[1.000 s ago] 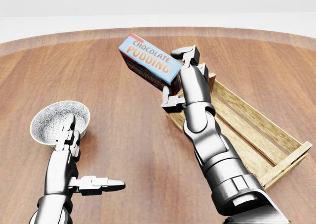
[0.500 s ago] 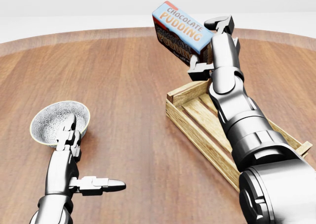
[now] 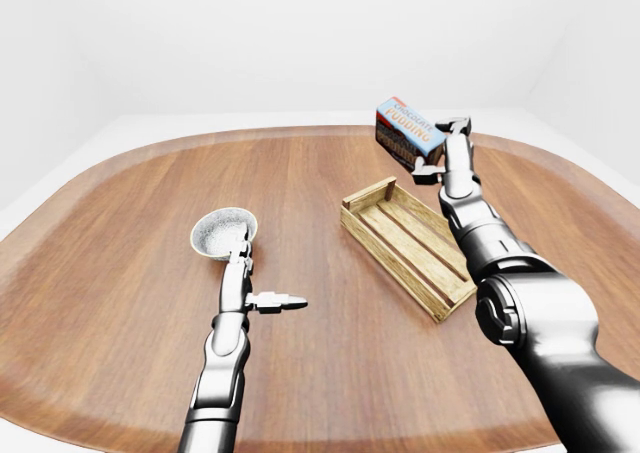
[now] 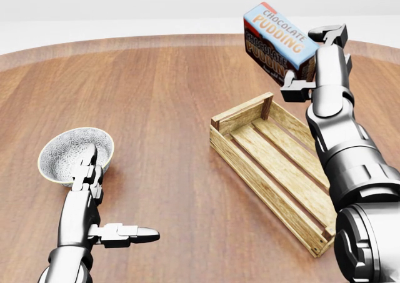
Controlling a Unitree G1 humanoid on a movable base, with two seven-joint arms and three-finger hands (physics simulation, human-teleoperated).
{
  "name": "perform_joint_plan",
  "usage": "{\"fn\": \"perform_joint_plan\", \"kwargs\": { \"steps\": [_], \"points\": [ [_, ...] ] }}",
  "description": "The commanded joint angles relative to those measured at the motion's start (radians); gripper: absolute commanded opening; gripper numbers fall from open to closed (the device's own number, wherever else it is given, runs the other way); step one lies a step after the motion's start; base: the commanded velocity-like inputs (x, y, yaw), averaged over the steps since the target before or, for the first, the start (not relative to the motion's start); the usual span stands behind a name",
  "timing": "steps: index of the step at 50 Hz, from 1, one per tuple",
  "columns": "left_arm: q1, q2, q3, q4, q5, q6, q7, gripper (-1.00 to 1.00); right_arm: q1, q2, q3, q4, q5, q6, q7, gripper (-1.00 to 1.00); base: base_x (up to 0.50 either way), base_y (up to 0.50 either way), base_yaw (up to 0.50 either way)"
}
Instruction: Pick up the chocolate pudding and put it in the tray.
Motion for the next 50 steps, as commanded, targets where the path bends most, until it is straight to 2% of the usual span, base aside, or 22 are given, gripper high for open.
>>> {"fn": "perform_joint_plan", "kwargs": {
  "steps": [1,11,37,50],
  "points": [
    [0.0,0.0,-0.001,-0.008,0.01,0.017,0.003,1.0,0.035,-0.043,-0.016,-0.006,0.045,0.0,0.005,-1.0,0.0,0.0,0.0],
    [-0.01,0.0,0.001,0.011,0.007,0.011,0.007,1.0,0.08,-0.066,-0.027,-0.005,0.054,0.0,0.012,-1.0,0.0,0.0,0.0],
    [-0.002,0.0,-0.001,-0.004,0.008,0.018,0.005,1.0,0.143,-0.063,-0.027,-0.003,0.05,0.0,-0.077,-1.0,0.0,0.0,0.0],
    [0.0,0.0,-0.002,-0.001,0.011,0.01,0.004,1.0,0.167,-0.06,-0.021,0.0,0.024,0.0,-0.114,-1.0,0.0,0.0,0.0]
  ]
}}
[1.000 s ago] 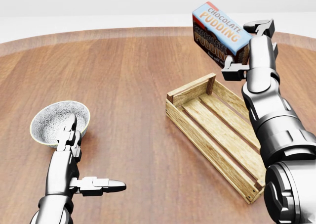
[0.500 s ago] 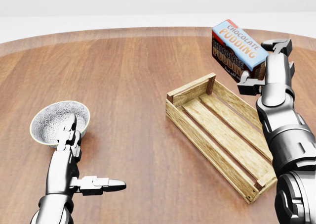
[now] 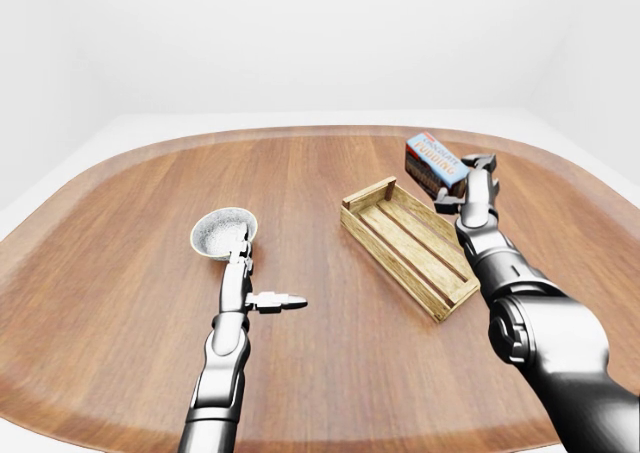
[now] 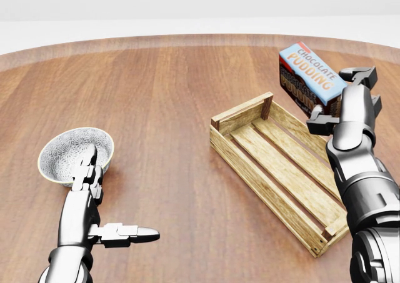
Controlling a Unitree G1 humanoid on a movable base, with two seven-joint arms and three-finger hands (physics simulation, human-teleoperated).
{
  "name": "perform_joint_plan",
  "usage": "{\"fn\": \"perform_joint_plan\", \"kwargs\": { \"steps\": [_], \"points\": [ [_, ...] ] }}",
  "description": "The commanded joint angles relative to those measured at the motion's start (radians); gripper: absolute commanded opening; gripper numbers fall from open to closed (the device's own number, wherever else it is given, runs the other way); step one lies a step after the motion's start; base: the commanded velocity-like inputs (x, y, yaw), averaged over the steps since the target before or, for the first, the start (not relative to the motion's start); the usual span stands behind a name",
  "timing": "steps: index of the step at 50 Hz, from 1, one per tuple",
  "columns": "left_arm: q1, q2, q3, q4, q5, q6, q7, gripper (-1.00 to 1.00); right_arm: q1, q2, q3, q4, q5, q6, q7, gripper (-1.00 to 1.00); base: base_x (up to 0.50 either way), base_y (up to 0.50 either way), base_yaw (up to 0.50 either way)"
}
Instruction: Pick up the chocolate pudding and put it in the tray.
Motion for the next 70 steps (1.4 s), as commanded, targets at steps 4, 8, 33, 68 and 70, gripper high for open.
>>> {"fn": "perform_joint_plan", "kwargs": {
  "steps": [4,8,33,68,70],
  "points": [
    [0.003,-0.001,-0.003,-0.009,0.013,0.011,0.0,1.0,0.024,0.0,0.008,-0.012,-0.001,0.0,-0.056,-1.0,0.0,0.0,0.0],
    [0.005,-0.001,-0.003,-0.01,0.013,0.01,0.0,1.0,0.036,0.002,0.011,-0.01,-0.019,0.0,-0.083,-1.0,0.0,0.0,0.0],
    [0.001,-0.001,-0.002,-0.001,0.013,0.005,0.0,1.0,0.072,0.036,0.017,-0.009,-0.029,0.0,-0.044,-1.0,0.0,0.0,0.0],
    [0.005,0.0,-0.002,-0.009,0.012,0.01,-0.002,1.0,0.135,0.061,0.012,0.002,-0.034,0.0,-0.049,-1.0,0.0,0.0,0.0],
    [0.005,-0.001,-0.002,-0.01,0.012,0.011,-0.002,1.0,0.136,0.063,0.015,0.001,-0.037,0.0,-0.052,-1.0,0.0,0.0,0.0]
  ]
}}
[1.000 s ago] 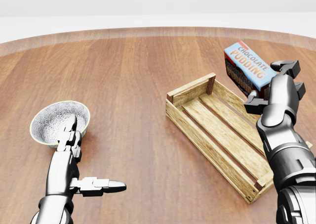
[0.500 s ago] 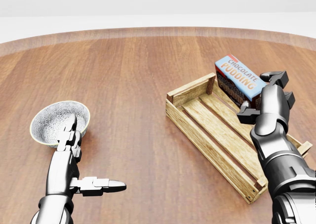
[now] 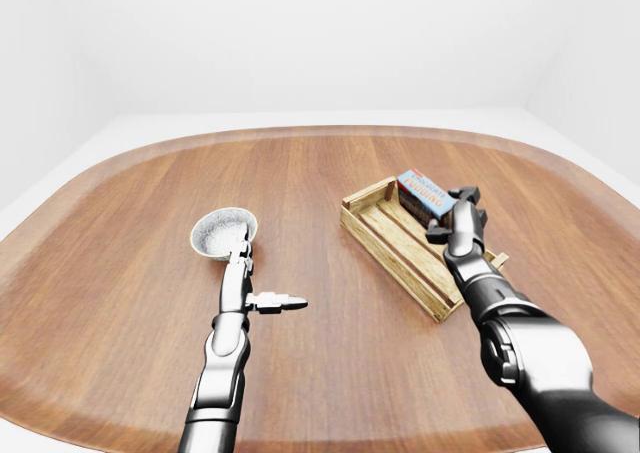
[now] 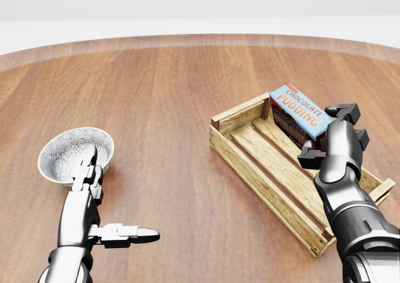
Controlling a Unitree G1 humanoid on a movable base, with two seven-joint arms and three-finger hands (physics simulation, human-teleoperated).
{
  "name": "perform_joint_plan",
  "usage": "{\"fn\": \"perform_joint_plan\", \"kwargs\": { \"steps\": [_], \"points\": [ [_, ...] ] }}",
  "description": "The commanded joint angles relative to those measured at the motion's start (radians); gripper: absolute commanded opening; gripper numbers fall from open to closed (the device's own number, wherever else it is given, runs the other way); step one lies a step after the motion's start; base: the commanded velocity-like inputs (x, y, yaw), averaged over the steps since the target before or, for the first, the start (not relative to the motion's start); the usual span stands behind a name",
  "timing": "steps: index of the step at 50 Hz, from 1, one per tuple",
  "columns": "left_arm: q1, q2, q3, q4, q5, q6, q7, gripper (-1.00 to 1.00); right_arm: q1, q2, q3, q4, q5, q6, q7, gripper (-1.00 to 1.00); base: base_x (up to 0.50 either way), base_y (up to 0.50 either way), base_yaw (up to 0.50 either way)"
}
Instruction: Pick up the chocolate pudding and put it in the tray.
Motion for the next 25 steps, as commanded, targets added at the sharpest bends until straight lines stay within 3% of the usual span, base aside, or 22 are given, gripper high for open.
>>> {"fn": "perform_joint_plan", "kwargs": {
  "steps": [1,25],
  "points": [
    [0.0,0.0,-0.001,0.001,0.01,0.005,0.001,1.0,0.02,0.009,0.001,-0.009,0.03,-0.001,-0.013,-1.0,0.0,0.0,0.0],
    [0.0,0.0,-0.001,-0.002,0.011,0.007,0.0,1.0,0.046,0.017,-0.001,-0.005,0.021,-0.001,-0.019,-1.0,0.0,0.0,0.0]
  ]
}}
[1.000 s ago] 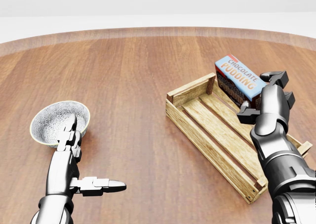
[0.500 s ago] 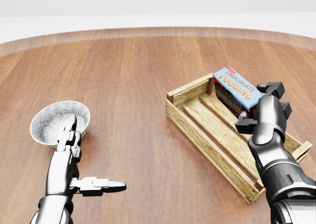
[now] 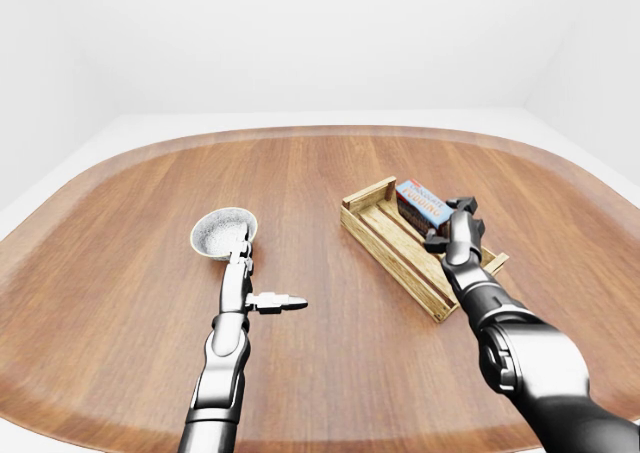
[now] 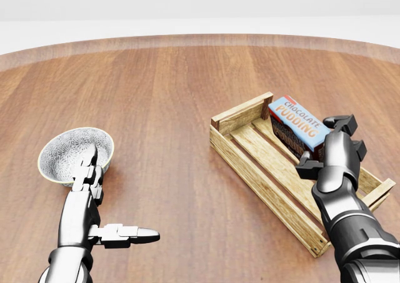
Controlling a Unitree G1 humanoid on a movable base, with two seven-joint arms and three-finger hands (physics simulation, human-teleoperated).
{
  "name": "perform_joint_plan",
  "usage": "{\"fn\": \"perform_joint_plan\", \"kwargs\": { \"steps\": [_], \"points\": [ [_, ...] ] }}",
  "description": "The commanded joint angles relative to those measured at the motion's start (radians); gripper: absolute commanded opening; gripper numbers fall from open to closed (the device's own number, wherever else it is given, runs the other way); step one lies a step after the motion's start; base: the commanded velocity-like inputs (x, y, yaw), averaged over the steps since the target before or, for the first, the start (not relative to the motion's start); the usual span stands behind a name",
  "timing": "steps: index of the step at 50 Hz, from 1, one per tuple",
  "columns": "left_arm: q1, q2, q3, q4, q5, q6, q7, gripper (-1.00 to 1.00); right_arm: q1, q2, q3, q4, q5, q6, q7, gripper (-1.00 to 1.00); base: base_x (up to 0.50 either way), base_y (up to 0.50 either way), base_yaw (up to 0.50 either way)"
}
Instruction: Pick up the chocolate pudding and put it in the tray.
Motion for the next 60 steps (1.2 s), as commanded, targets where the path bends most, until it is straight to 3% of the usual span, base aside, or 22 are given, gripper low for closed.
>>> {"fn": "perform_joint_plan", "kwargs": {
  "steps": [1,14,43,45,49,60],
  "points": [
    [-0.002,0.0,0.0,0.001,0.009,0.009,0.002,1.0,0.01,0.001,0.002,-0.011,0.023,-0.001,-0.012,-1.0,0.0,0.0,0.0],
    [-0.003,0.0,0.0,-0.006,0.006,0.018,0.003,1.0,0.015,0.004,0.003,-0.009,0.019,-0.001,-0.02,-1.0,0.0,0.0,0.0],
    [-0.002,0.0,-0.001,0.001,0.009,0.006,0.003,1.0,0.047,0.025,0.005,-0.004,0.004,-0.001,-0.026,-1.0,0.0,0.0,0.0],
    [-0.004,0.001,0.0,0.015,0.008,-0.006,0.003,1.0,0.054,0.028,0.006,-0.002,-0.003,-0.001,-0.033,-1.0,0.0,0.0,0.0],
    [-0.002,0.0,-0.001,0.001,0.008,0.007,0.002,1.0,0.064,0.031,0.007,0.001,-0.009,-0.001,-0.04,-1.0,0.0,0.0,0.0],
    [0.0,0.0,-0.002,-0.004,0.009,0.01,0.002,1.0,0.061,0.028,0.004,-0.002,0.0,-0.001,-0.024,-1.0,0.0,0.0,0.0]
  ]
}}
